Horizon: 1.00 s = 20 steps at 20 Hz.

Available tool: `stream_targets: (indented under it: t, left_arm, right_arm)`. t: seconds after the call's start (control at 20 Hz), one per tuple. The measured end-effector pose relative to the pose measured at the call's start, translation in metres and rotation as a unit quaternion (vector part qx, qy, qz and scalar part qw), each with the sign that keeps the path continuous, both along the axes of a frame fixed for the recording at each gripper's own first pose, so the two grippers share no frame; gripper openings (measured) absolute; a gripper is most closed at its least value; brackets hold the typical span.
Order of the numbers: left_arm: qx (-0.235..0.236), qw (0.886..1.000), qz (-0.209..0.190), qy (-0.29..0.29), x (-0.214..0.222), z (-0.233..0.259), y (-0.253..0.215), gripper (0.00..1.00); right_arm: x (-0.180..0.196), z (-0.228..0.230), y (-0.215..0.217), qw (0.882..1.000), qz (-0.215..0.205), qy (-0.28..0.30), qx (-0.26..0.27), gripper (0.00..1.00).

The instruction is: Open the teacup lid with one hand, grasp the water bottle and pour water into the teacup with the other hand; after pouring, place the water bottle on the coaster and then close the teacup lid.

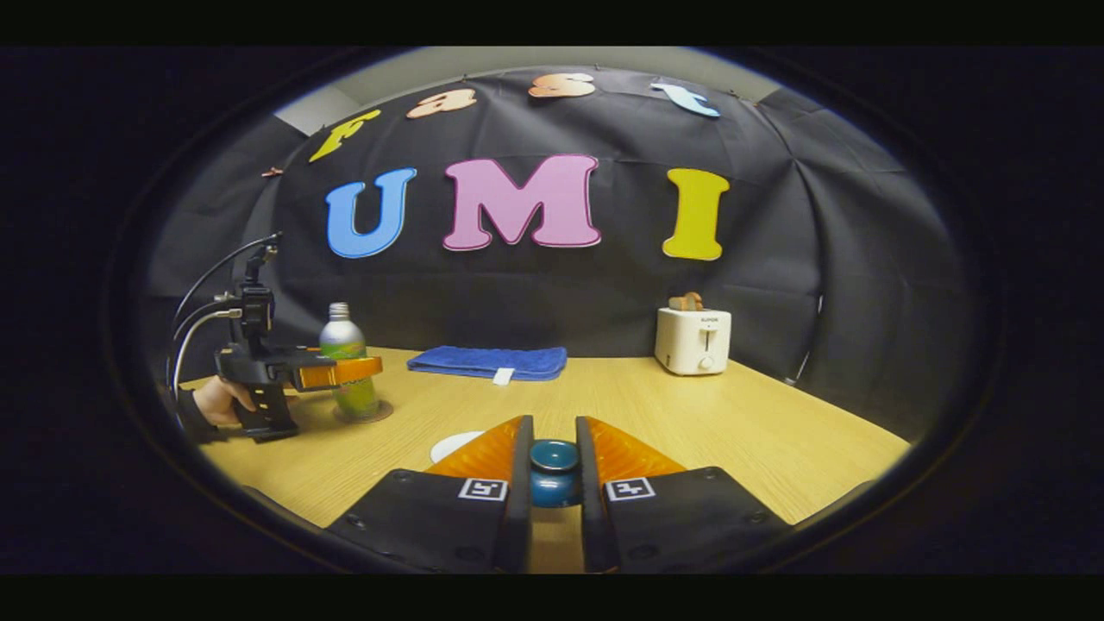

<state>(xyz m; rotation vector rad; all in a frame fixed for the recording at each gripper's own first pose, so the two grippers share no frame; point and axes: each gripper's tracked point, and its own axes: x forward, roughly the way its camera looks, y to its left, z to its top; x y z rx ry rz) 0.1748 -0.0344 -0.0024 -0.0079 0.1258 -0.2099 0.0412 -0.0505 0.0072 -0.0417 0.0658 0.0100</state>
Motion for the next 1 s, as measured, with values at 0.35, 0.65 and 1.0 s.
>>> stream_targets:
  t: [0.35,0.65,1.0]
  left_arm:
    - [0.016,0.999,0.015,0.043,-0.050,-0.019,0.008,0.98]
    - [0.035,0.997,0.062,0.000,-0.098,-0.001,0.042,0.98]
    - [0.063,0.993,0.095,-0.040,-0.135,0.009,0.065,0.96]
  right_arm:
    - [0.003,0.006,0.024,0.999,0.035,-0.007,0.003,0.27]
    - [0.028,-0.021,0.049,0.997,0.072,0.031,0.011,0.22]
    - [0.051,-0.038,0.057,0.996,0.066,0.052,-0.014,0.27]
